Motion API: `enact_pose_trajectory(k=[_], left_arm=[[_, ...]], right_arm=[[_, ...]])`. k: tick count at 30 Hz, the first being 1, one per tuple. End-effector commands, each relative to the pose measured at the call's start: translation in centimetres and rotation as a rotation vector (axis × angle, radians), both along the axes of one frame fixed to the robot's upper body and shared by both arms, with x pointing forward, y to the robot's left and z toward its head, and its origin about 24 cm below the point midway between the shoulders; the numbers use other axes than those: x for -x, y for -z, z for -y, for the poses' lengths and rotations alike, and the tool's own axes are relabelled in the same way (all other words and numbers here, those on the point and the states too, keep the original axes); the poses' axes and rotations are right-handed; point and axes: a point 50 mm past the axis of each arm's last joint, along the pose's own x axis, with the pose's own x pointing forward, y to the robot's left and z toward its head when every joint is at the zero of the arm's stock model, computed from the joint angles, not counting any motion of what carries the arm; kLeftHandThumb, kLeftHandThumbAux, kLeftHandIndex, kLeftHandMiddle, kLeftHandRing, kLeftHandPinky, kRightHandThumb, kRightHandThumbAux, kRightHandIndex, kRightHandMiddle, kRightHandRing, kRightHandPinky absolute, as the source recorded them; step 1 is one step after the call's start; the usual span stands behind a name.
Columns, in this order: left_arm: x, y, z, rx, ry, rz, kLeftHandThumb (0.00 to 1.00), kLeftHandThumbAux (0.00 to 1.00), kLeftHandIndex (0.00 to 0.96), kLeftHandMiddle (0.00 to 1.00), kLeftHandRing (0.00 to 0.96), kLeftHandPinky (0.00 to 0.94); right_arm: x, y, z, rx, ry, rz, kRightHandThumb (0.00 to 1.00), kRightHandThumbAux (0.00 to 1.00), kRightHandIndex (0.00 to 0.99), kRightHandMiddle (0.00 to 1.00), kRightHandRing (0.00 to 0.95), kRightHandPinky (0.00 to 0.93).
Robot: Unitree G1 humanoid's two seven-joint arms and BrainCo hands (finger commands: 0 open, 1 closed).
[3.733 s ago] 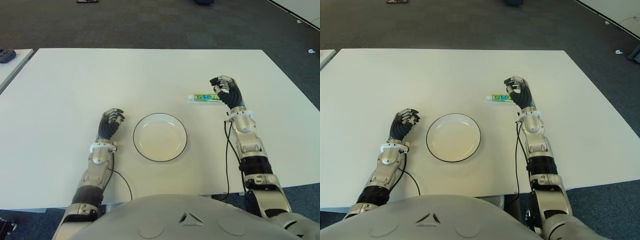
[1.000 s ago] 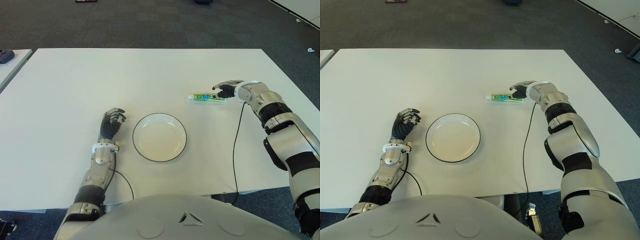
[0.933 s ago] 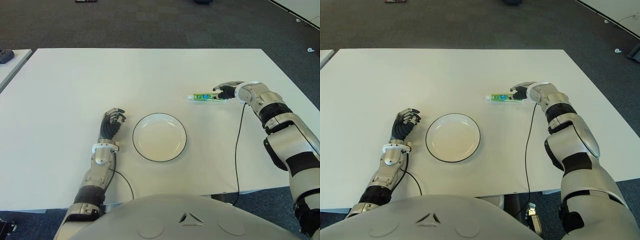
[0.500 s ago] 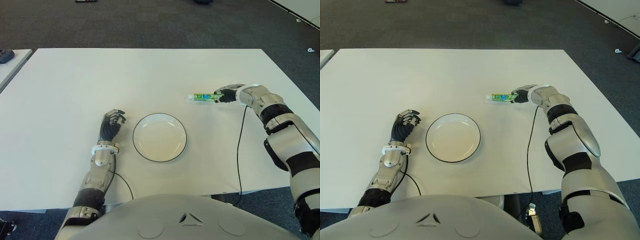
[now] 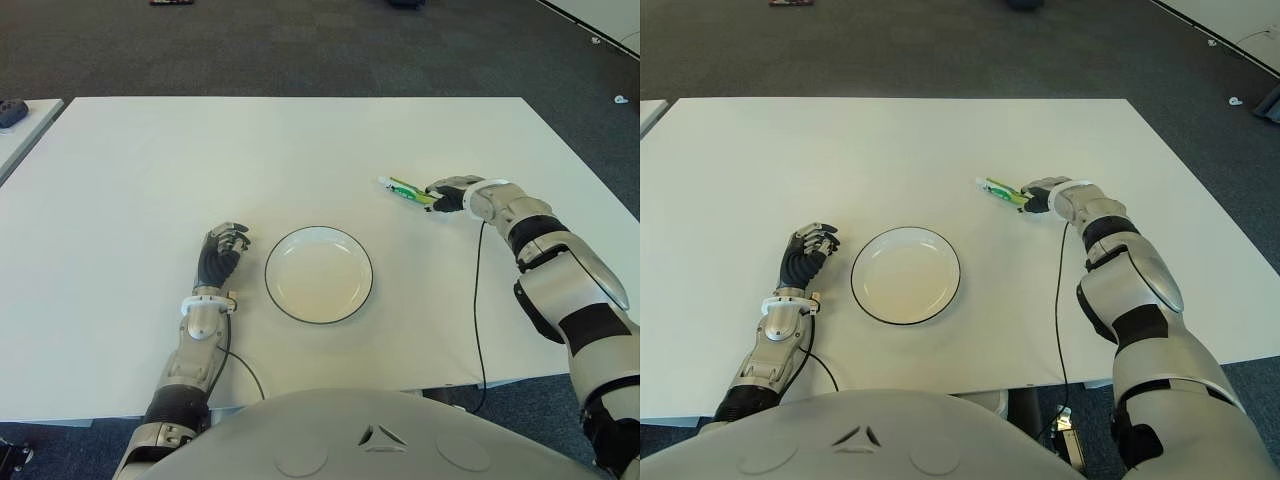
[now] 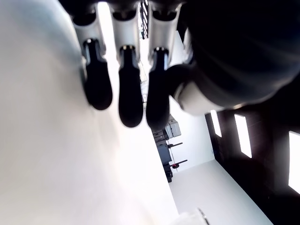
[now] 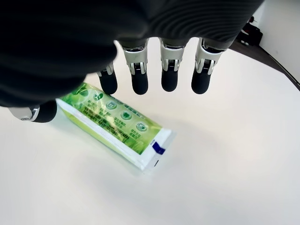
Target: Put the toothpaste on the table into the plate.
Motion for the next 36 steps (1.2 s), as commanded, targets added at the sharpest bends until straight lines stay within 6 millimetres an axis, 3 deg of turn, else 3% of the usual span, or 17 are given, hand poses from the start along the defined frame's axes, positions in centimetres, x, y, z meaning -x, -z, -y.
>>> enact_pose_trajectory(k=[1, 24, 36], left_arm=[[1.0, 1.0, -0.3, 0.004, -0.028, -0.072, 0.704, 0.719, 0.428, 0.549, 0.554, 0.522], [1.3, 0.6, -0.4, 0.030, -0.063, -0.107, 0.702, 0.718, 0.428, 0.537, 0.540, 0.509], [1.4, 0.6, -0.3, 0.038, -0.064, -0.098, 0.701, 0.718, 0.428, 0.538, 0.542, 0.511]], right_arm=[[0.7, 2.0, -1.2, -0.030, 0.006, -0.018, 0.532, 0.179, 0.000, 0.000, 0.000, 0.000], [-0.9, 0.6, -4.7, -0.101, -0.031, 0.071, 0.583, 0.272, 0.000, 0.000, 0.000, 0.000], [-0.9, 1.1, -6.5, -0.097, -0.060, 0.073, 0.609, 0.305, 0.000, 0.000, 0.000, 0.000]])
